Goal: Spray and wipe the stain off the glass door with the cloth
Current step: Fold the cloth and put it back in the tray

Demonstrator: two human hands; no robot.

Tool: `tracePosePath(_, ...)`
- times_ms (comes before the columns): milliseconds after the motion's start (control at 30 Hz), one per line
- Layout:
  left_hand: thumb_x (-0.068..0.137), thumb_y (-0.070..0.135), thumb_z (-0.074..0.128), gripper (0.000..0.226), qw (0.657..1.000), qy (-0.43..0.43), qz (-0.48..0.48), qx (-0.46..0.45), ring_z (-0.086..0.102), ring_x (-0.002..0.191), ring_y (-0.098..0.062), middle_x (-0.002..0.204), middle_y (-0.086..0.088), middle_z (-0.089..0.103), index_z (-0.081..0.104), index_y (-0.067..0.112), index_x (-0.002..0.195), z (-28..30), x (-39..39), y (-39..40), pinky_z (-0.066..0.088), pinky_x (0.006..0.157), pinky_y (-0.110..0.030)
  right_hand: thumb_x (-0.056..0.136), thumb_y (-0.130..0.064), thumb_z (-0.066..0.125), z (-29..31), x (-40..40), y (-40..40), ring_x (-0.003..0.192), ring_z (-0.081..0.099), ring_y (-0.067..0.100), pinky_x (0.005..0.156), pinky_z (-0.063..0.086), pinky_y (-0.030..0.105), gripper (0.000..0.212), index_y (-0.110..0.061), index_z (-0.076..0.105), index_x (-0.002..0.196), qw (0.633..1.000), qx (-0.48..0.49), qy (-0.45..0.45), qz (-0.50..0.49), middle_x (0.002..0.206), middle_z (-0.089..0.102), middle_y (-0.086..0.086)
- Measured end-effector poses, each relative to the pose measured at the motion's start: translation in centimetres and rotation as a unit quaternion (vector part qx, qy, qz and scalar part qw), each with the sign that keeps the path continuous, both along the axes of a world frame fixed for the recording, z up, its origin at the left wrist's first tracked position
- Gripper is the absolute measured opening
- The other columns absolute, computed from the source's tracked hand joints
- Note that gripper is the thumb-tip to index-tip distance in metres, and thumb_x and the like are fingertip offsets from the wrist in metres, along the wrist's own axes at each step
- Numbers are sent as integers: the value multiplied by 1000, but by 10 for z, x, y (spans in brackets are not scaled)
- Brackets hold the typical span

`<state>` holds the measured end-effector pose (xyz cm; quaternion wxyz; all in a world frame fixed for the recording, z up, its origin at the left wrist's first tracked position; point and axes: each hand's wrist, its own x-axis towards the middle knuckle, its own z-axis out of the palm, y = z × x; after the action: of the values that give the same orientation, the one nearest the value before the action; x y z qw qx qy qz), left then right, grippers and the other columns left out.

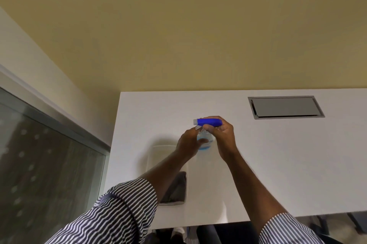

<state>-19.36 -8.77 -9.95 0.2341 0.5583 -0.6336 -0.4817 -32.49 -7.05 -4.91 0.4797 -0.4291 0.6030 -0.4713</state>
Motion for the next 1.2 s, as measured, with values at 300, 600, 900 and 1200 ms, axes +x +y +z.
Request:
tracePosePath(300,86,43,78,45,996,15,-67,-53,71,105,-19,118,0,76,69,18,123,85,59,-6,59,96,-44,73,-37,78,83,24,-11,80,73,12,72,57,20,27,-23,74,96,991,-117,-62,10,83,77,-5)
tracePosePath(600,86,31,81,42,985,-75,-29,-154,75,99,-25,110,-13,78,71,3,116,60,132,38,49,87,-9,72,-41,79,54,89,14,78,73,15,72,60,24,26,-25,74,92,989,-64,-65,116,83,76,-6)
tracePosePath(900,81,30,86,45,996,-54,33,-67,74,97,-23,111,-11,78,72,8,118,6,146,52,58,93,-21,88,-13,78,4,104,29,95,75,18,85,62,26,22,-32,74,99,979,-25,50,194,99,79,-14)
tracePosePath(1200,83,32,84,51,996,-37,51,-58,72,95,-15,115,-9,77,69,10,126,-6,143,48,51,89,-9,83,-24,80,1,107,23,92,73,16,79,61,24,20,-21,76,102,986,9,38,161,93,77,-9)
